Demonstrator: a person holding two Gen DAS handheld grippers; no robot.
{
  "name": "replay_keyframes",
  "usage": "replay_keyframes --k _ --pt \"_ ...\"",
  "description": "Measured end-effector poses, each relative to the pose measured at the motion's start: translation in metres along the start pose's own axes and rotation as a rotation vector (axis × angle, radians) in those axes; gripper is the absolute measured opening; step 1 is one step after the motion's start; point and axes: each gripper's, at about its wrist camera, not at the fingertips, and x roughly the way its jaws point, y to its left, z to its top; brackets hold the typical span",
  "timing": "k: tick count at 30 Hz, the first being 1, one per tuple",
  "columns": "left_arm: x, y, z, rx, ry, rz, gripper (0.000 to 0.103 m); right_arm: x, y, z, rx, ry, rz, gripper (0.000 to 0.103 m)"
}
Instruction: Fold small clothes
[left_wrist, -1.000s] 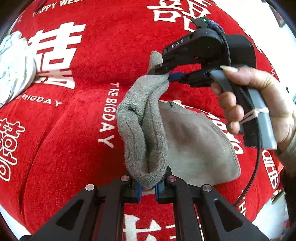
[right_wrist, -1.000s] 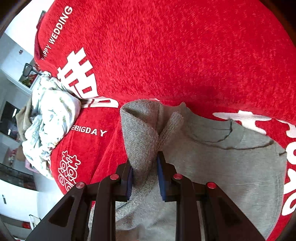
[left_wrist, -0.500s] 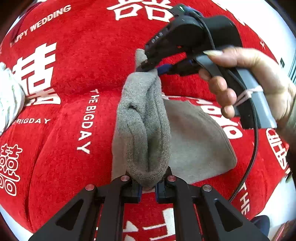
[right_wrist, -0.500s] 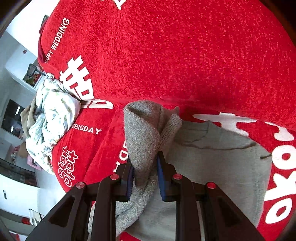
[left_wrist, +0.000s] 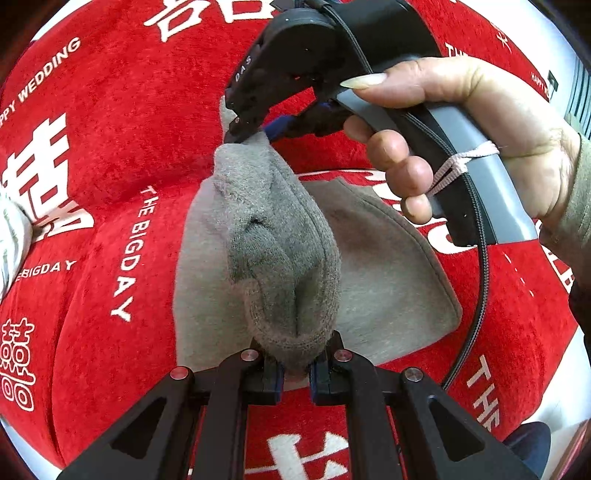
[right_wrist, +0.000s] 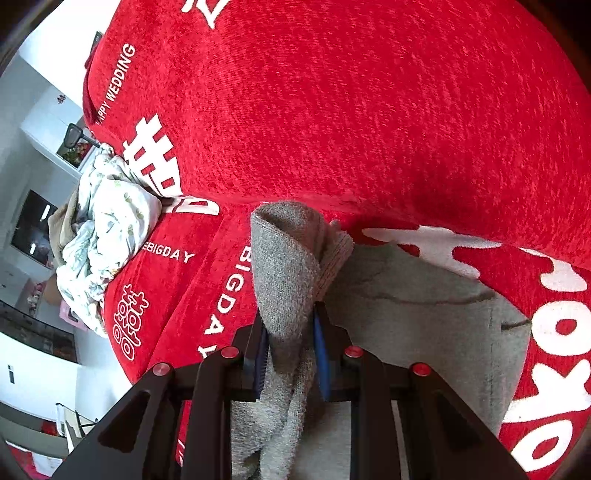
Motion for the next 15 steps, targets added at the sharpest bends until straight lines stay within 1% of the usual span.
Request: replay_keyframes --k 7,15 --pt "0.016 -0.03 0.006 0.04 0.027 0.027 0.01 -0.01 -0.027 -0.005 -0.006 -0.008 0.039 0.024" --pt "0.022 -0.07 0.021 0.103 0.038 0.033 0.01 -0.033 -0.063 -0.011 0.0 -0.053 0.094 0.024"
